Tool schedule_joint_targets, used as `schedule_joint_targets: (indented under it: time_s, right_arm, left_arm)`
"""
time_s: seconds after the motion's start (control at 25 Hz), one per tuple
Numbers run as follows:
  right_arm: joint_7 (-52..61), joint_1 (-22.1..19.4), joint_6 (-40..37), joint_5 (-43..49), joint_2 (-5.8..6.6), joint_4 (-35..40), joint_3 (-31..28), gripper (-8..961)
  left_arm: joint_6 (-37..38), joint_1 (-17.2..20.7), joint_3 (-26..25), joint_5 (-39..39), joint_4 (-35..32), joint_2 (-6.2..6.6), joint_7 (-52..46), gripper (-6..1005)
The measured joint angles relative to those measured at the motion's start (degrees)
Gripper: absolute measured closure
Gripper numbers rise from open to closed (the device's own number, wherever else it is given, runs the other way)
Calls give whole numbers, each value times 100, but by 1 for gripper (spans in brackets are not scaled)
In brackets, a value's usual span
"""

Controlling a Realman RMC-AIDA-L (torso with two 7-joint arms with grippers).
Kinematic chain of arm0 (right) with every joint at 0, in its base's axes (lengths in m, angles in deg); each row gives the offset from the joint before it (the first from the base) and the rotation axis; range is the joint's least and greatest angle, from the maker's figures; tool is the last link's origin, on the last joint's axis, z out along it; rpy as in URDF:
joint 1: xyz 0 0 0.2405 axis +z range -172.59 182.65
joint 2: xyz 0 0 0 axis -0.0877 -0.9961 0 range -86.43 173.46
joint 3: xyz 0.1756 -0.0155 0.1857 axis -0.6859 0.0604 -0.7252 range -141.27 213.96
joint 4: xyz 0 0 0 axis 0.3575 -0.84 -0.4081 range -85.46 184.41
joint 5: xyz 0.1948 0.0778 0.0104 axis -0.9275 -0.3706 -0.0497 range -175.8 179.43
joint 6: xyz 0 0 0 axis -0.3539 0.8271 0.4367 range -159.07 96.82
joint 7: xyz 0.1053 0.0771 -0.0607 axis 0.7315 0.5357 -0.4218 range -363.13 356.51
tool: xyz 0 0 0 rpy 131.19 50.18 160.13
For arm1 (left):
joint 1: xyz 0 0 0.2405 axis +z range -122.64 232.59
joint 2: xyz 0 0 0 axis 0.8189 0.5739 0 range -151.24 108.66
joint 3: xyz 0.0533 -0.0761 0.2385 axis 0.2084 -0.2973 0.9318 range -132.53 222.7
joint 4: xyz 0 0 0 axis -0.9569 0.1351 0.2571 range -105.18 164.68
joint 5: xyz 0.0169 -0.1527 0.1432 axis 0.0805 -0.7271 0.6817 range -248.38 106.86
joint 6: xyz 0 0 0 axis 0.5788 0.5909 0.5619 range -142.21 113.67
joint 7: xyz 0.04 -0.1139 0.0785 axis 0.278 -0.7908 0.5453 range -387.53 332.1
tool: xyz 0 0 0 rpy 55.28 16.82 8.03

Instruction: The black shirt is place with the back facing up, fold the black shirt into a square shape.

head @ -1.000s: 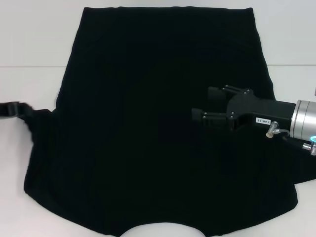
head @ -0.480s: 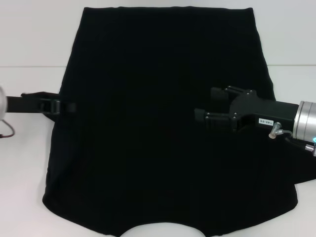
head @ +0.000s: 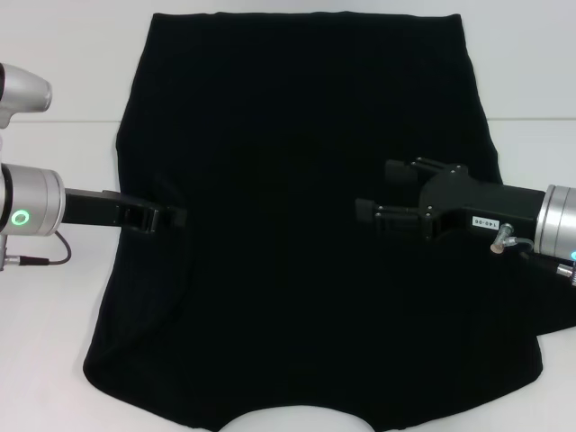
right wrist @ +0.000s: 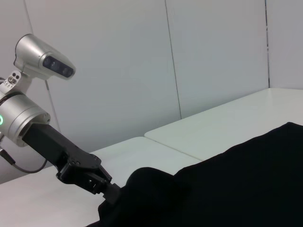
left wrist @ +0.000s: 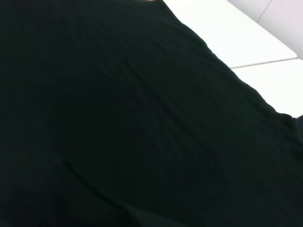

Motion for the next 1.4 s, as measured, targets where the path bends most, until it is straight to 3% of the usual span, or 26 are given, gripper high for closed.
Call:
schedule_joint_targets:
  time_s: [0.2, 0.52, 0.72, 0.84, 1.0, 1.12, 1.16, 1.4]
  right_arm:
    - [0, 3, 1, 0, 9, 0, 0, 28]
    - [218, 6, 26, -2, 115, 23, -235, 28]
    - [785, -23, 241, 10, 322, 40, -408, 28]
    - [983, -75, 348, 19, 442, 23, -427, 28]
    - [1097, -153, 438, 11, 487, 44, -441, 28]
    - [1438, -183, 496, 43, 543, 54, -438, 28]
    - [1601, -202, 506, 51, 577, 64, -423, 28]
    - [3629, -295, 232, 880, 1005, 170, -325, 28]
  left_arm:
    - [46, 6, 18, -11, 8, 19, -72, 933]
    - [200, 3, 235, -59, -28, -105, -65, 844]
    - [471, -4, 254, -353, -60, -165, 162, 618]
    - [265, 15, 180, -426, -59, -162, 138, 515]
    - [-227, 83, 109, -474, -36, -126, -144, 359]
    - [-200, 185, 106, -866, -71, -123, 34, 202]
    - [-56, 236, 108, -1132, -79, -122, 236, 150]
    - [1323, 514, 128, -2307, 128, -131, 2529, 109]
